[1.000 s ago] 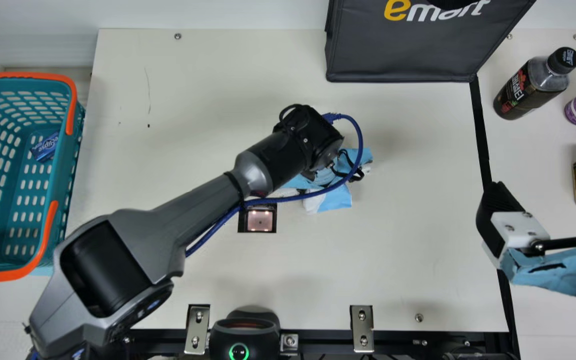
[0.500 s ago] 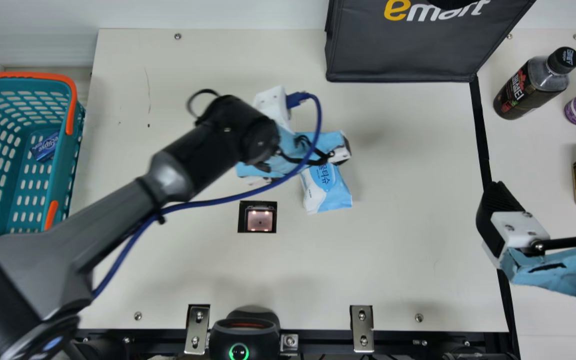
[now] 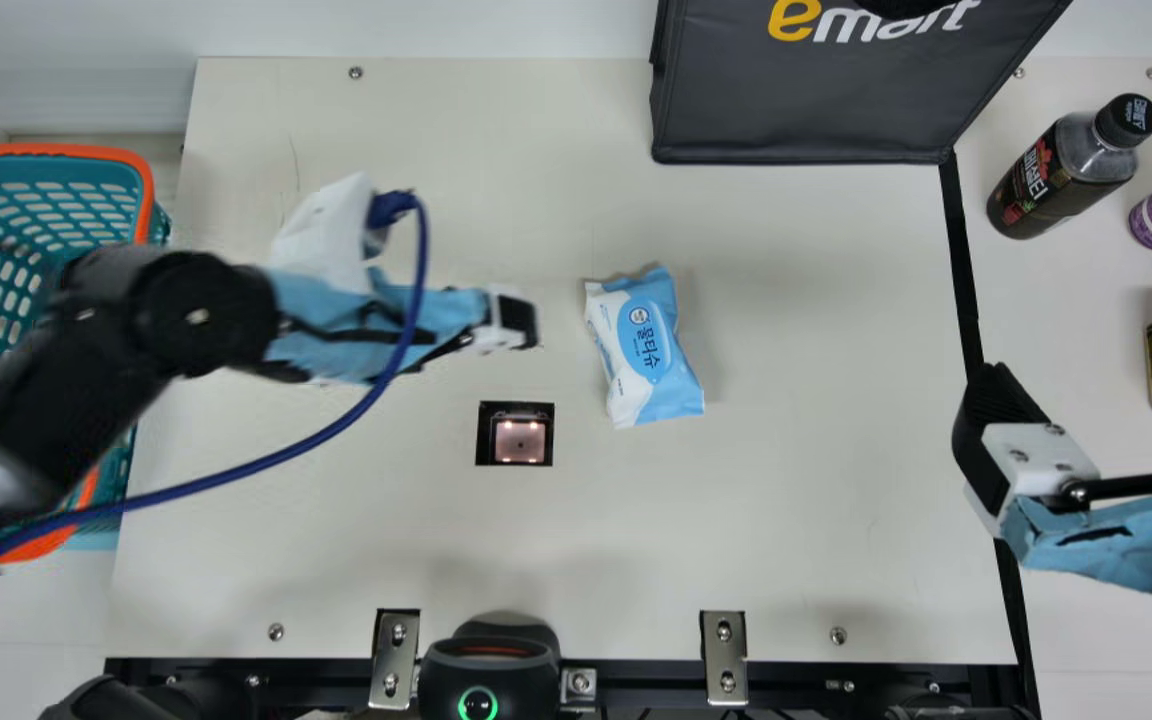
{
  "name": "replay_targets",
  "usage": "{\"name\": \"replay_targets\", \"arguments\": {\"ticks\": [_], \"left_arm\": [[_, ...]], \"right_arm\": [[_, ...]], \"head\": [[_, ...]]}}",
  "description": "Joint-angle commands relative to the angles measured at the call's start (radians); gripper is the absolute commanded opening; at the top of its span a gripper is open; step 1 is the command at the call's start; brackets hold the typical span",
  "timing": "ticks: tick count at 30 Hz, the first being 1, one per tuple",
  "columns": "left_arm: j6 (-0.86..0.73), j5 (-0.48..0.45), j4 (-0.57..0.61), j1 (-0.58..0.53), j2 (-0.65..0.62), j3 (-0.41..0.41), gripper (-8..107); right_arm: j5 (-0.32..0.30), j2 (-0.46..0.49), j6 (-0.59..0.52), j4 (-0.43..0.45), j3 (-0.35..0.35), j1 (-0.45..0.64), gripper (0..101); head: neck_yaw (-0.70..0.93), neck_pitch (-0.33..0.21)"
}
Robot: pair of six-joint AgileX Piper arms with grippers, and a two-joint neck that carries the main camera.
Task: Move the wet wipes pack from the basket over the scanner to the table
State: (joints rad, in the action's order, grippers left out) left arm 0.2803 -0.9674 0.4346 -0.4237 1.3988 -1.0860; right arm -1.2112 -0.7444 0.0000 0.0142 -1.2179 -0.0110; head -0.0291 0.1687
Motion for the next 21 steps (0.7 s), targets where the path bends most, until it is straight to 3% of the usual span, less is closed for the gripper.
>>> {"name": "replay_targets", "arguments": {"ticks": [1,9,21], "left_arm": [[-0.092,-0.023,-0.01,0.062,-0.125,0.037,90],[-0.181,-0.09,-0.122,0.173,-0.352,0.07,90],[-0.186,-0.19,-0.278,0.291,-0.602,-0.02,90]], "right_arm": [[0.0,0.0,0.0,0.0,0.0,0.0,95],[0.0,0.0,0.0,0.0,0.0,0.0,95],[0.0,0.0,0.0,0.0,0.0,0.0,95]], "head": [[0.002,-0.03],[0.002,-0.03],[0.002,-0.03]]}}
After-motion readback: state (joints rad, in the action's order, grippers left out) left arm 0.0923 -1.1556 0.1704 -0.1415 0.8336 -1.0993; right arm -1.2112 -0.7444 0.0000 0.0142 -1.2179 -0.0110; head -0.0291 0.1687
